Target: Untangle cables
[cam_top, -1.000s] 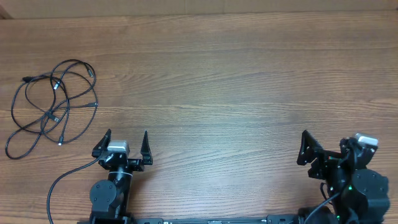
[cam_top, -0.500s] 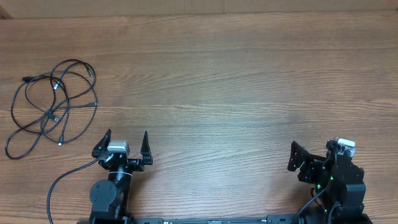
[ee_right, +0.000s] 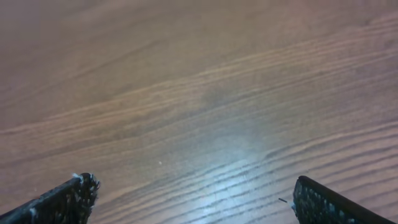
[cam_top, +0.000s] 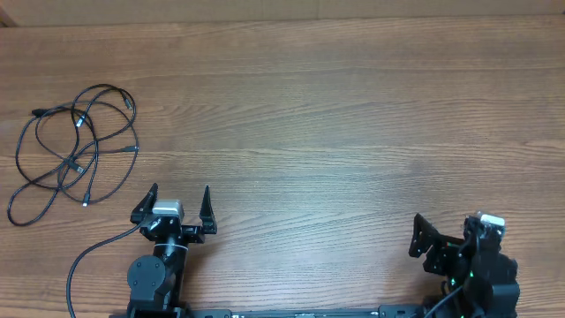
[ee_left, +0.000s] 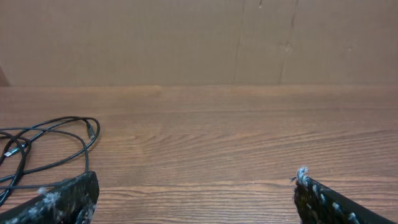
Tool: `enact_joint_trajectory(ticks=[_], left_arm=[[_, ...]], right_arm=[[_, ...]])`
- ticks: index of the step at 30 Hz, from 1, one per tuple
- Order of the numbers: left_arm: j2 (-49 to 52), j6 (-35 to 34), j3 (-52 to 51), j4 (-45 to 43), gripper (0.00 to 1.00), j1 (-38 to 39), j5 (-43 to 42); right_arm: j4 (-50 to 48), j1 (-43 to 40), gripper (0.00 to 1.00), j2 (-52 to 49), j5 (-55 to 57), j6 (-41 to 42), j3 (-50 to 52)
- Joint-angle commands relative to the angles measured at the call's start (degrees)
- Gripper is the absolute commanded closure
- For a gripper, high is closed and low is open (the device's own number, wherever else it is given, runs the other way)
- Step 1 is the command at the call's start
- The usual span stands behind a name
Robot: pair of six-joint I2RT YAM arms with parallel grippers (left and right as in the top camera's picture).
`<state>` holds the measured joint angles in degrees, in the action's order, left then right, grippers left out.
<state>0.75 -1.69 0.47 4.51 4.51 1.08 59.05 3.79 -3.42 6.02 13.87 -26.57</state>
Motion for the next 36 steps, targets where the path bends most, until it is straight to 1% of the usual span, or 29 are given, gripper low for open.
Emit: enact_joint_trajectory(ticks=[1, 3, 5, 10, 15, 16, 17, 19, 22, 24, 31, 33, 36], left_arm=[[-0.48, -0.44, -0.17, -0.07, 0.00, 0.33, -0.59], [-0.48, -0.44, -0.17, -0.07, 0.00, 0.33, -0.59], [-0.48, -0.44, -0.17, -0.07, 0.00, 0.33, -0.59], [-0.48, -0.44, -0.17, -0.07, 0.00, 0.33, -0.59], [-0.48, -0.44, -0.17, -0.07, 0.00, 0.33, -0.59], [-0.48, -0.44, -0.17, -0.07, 0.00, 0.33, -0.59], [-0.48, -0.44, -0.17, -0.07, 0.00, 0.33, -0.57], [-0.48, -0.44, -0.17, -0.07, 0.00, 0.33, -0.59], [-0.48, -0.44, -0.17, -0.07, 0.01, 0.33, -0.59], [-0.48, -0.44, -0.17, -0.07, 0.01, 0.33, -0.59], [-0.48, -0.44, -0.17, -0.07, 0.00, 0.33, -0.59], [-0.48, -0.44, -0.17, -0.07, 0.00, 0.33, -0.59], [-0.48, -0.44, -0.17, -0.07, 0.00, 0.33, -0.59]], right_arm=[[-0.46, 0.26, 0.00, 2.99, 0.37, 0.04, 1.90], [-0.72, 0.26, 0.00, 3.26, 0.35, 0.04, 2.67], [-3.17, 0.22, 0.00, 3.26, 0.37, 0.07, 3.96], [-14.47, 0.20, 0.00, 3.26, 0.35, 0.07, 8.41], [-33.68, 0.22, 0.00, 3.26, 0.35, 0.07, 13.90], [-38.10, 0.22, 0.00, 3.26, 0.37, 0.07, 15.19], [-45.18, 0.22, 0.00, 3.26, 0.35, 0.07, 17.29], [-52.04, 0.22, 0.00, 3.26, 0.37, 0.07, 19.52], [-58.73, 0.22, 0.00, 3.26, 0.35, 0.07, 21.88], [-60.37, 0.22, 0.00, 3.26, 0.37, 0.07, 22.75], [-59.76, 0.22, 0.00, 3.26, 0.39, 0.07, 26.21], [-57.05, 0.22, 0.00, 3.26, 0.37, 0.04, 26.12], [-56.76, 0.22, 0.00, 3.26, 0.37, 0.04, 26.12]])
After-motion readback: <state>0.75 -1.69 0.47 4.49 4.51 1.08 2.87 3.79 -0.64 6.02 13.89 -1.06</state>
